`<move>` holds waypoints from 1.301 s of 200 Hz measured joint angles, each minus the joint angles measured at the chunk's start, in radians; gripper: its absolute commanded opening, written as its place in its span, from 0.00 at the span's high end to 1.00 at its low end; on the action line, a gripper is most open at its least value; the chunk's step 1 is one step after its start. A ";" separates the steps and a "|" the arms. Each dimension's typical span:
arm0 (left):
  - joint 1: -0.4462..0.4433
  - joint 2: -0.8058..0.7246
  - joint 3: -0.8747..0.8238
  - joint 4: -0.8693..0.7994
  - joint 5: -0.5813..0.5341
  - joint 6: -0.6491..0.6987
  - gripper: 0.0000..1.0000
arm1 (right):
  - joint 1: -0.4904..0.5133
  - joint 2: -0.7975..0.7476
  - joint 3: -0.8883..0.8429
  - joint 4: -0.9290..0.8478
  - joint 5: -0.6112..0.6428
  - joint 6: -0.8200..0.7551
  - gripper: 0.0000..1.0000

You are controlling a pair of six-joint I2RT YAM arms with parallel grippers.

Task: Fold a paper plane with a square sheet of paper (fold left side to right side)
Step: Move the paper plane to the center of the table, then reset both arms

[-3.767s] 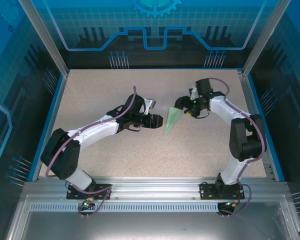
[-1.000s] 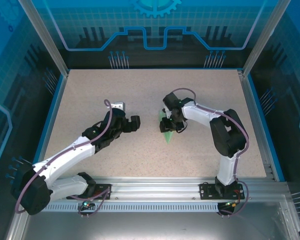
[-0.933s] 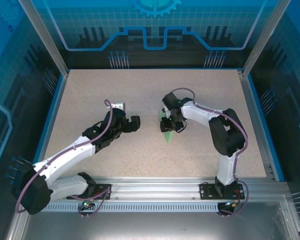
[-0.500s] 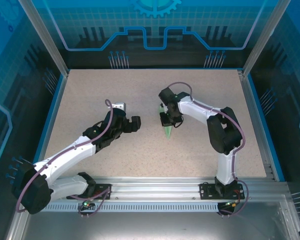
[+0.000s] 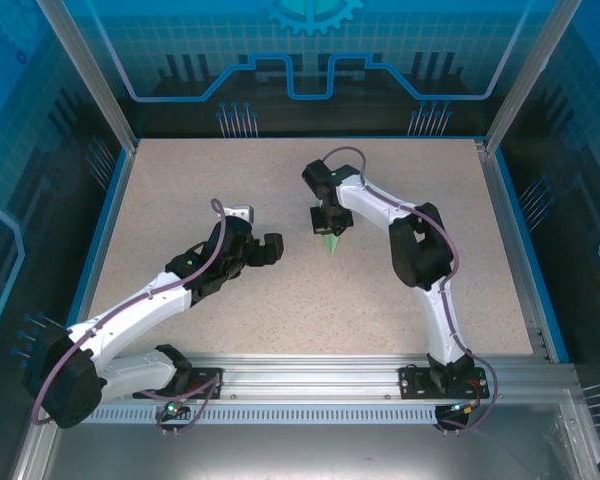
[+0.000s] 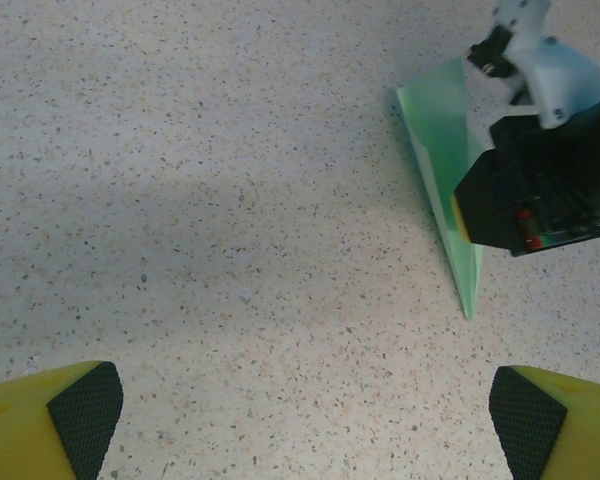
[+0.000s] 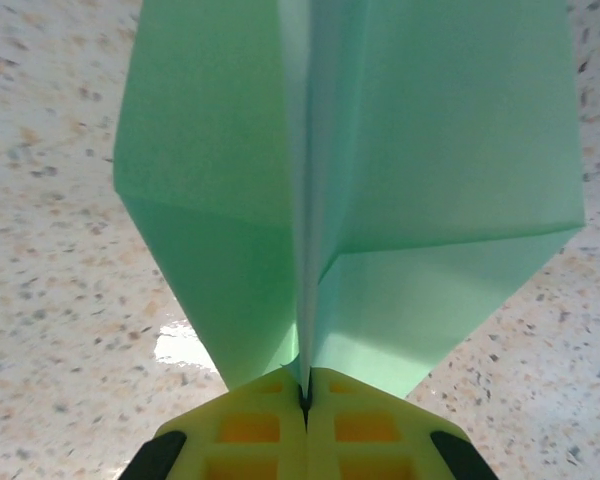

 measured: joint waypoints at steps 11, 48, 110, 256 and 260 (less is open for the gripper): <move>0.000 0.002 0.000 0.000 0.002 0.000 0.01 | 0.000 0.022 0.020 -0.017 0.003 0.002 1.00; 0.000 0.013 0.000 -0.001 0.003 0.001 0.02 | 0.000 0.031 0.040 -0.044 0.018 0.002 0.90; 0.000 0.014 0.000 -0.001 0.010 0.002 0.02 | 0.000 0.024 0.040 -0.064 0.022 -0.015 0.71; 0.241 -0.013 0.024 -0.007 -0.011 -0.069 0.02 | -0.076 -0.847 -0.529 0.165 0.176 -0.188 0.01; 0.251 -0.026 0.019 0.001 -0.018 -0.068 0.01 | -0.101 -0.880 -0.573 0.190 0.179 -0.193 0.01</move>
